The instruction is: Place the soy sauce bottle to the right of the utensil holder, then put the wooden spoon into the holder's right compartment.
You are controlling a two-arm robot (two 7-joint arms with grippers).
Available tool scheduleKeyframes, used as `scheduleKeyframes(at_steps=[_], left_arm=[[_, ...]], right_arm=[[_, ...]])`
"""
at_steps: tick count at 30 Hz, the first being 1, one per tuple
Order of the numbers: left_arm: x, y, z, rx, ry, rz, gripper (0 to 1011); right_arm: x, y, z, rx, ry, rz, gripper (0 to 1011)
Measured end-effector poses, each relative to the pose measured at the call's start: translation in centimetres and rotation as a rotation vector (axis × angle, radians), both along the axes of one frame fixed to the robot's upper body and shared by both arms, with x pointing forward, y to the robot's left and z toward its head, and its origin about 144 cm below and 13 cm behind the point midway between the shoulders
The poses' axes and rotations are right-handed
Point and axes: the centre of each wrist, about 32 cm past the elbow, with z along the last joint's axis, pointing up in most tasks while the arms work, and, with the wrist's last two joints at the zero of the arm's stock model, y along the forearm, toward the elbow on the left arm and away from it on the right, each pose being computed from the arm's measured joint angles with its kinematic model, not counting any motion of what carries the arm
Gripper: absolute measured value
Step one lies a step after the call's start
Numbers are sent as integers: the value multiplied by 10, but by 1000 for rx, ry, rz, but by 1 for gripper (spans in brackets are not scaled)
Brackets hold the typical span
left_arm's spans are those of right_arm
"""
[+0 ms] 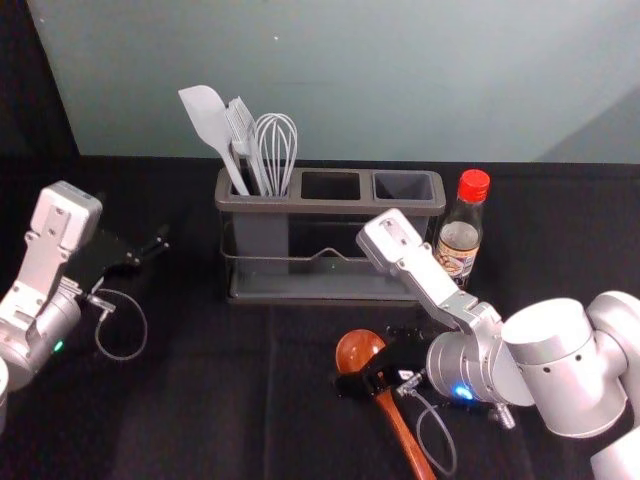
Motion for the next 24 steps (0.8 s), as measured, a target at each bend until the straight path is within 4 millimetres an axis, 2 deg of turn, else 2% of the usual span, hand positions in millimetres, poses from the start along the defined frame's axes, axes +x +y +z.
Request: scheduleKeyframes(at_steps=[6, 7, 14, 24], left_arm=[[0, 0, 0, 0, 0, 0, 1005], [0, 0, 0, 0, 0, 0, 1005], [0, 0, 0, 0, 0, 0, 1005], [0, 0, 0, 0, 0, 0, 1005]], right_arm=[[0, 0, -1, -1, 0, 0, 899], [1, 0, -1, -2, 0, 1, 855], [1, -1, -1, -2, -2, 0, 842], [-10, -11, 20, 1, -49, 10, 842]])
